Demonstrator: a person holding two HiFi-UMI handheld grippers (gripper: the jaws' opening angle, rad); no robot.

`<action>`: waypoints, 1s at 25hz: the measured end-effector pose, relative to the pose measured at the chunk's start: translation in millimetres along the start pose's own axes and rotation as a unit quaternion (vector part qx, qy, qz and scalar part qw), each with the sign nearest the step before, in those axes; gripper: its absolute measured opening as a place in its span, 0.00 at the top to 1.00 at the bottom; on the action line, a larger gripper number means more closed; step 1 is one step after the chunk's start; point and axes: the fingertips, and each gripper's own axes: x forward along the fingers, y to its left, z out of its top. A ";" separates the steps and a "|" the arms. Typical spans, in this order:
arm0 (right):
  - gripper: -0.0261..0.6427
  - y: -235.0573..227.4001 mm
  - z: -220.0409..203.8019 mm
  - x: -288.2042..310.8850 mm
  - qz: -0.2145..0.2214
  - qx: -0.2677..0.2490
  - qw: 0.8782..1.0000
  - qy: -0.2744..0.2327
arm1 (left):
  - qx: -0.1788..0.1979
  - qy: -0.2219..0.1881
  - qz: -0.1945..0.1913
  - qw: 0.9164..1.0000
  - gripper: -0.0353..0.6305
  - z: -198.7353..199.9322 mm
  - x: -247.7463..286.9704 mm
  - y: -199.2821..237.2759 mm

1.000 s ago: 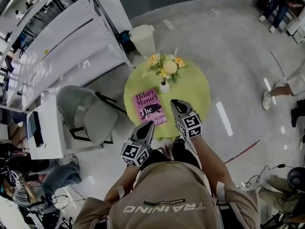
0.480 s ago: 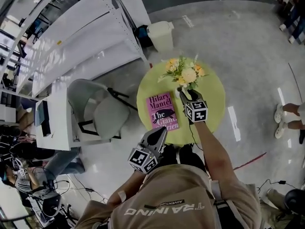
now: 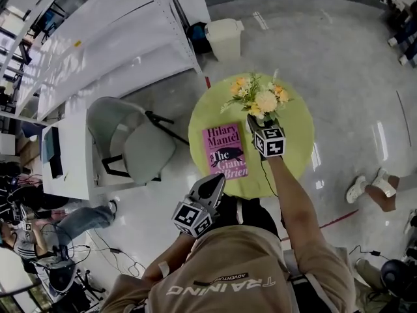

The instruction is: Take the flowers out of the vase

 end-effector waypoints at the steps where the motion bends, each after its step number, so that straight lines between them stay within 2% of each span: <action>1: 0.71 -0.2 0.9 3.3 -0.003 0.001 1.000 -0.001 | 0.000 0.002 0.002 1.000 0.93 -0.8 -1.2 4.2; 3: 0.71 -0.6 2.7 8.2 -0.012 -0.005 1.000 -0.004 | 0.000 0.007 0.006 1.000 0.93 -3.1 -3.9 11.6; 6: 0.84 -2.0 3.6 9.7 -0.028 -0.031 0.999 -0.006 | -0.003 0.013 0.013 1.000 0.93 -6.6 -7.1 19.6; 12: 0.90 5.8 13.4 -2.0 -0.020 -0.044 0.998 -0.028 | -0.004 0.015 0.011 1.000 0.93 -9.2 -8.2 28.0; 19: 0.91 14.5 78.7 -44.7 -0.001 -0.052 0.993 -0.104 | 0.000 0.010 -0.010 1.000 0.93 -4.0 4.5 20.9; 25: 0.92 26.6 126.9 -95.7 0.048 -0.068 0.987 -0.140 | 0.009 0.002 -0.030 1.000 0.93 4.0 16.8 8.9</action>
